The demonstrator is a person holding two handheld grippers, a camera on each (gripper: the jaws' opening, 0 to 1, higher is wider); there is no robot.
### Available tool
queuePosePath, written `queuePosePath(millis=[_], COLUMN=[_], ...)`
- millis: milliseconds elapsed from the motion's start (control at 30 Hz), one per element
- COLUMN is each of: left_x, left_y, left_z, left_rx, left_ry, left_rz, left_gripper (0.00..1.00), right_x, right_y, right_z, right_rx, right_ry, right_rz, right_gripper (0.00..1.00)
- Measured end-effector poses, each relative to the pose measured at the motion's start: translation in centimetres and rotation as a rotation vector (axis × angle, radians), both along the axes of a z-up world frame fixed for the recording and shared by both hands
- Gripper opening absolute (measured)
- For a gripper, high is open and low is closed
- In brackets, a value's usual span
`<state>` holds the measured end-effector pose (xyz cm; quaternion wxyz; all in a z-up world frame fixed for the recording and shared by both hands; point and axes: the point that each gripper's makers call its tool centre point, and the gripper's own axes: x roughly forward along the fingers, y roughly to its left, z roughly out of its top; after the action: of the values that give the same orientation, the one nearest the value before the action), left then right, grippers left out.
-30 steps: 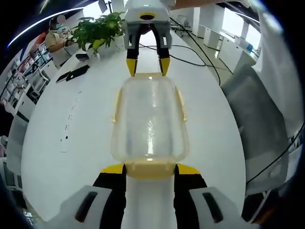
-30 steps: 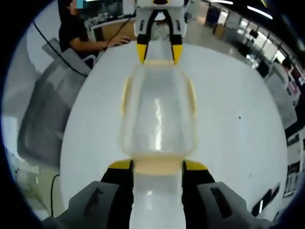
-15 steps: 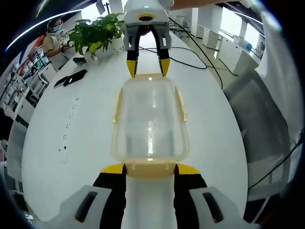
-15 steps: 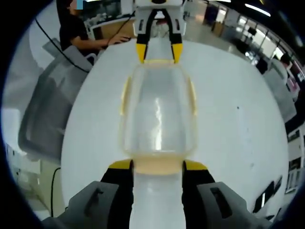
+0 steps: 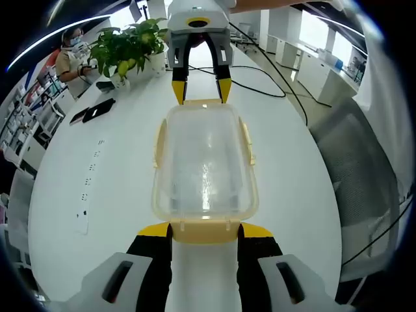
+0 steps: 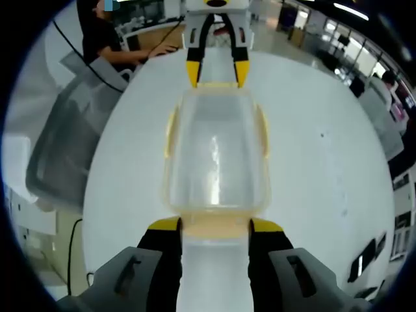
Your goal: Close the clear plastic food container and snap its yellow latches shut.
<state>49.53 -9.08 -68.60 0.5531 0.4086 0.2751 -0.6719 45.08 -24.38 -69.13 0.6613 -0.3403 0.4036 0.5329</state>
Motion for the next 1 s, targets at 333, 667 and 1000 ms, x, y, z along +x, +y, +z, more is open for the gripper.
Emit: queuePosePath(millis=[333, 667, 1000], left_x=[0.1, -0.1, 0.3], left_y=[-1.6, -2.7, -3.1], left_z=[-0.7, -1.8, -2.7], left_rx=[0.003, 0.02, 0.024], left_ry=[0.008, 0.008, 0.008], left_rz=[-0.01, -0.022, -0.017], left_gripper=[0.33, 0.33, 0.33], right_x=[-0.1, -0.2, 0.2], right_y=[-1.4, -2.6, -3.1], right_z=[-0.5, -1.4, -2.4], right_rx=[-0.015, -0.03, -0.045], right_ry=[0.009, 0.022, 0.031], right_rz=[-0.007, -0.013, -0.01], right_gripper=[0.35, 0.36, 0.36])
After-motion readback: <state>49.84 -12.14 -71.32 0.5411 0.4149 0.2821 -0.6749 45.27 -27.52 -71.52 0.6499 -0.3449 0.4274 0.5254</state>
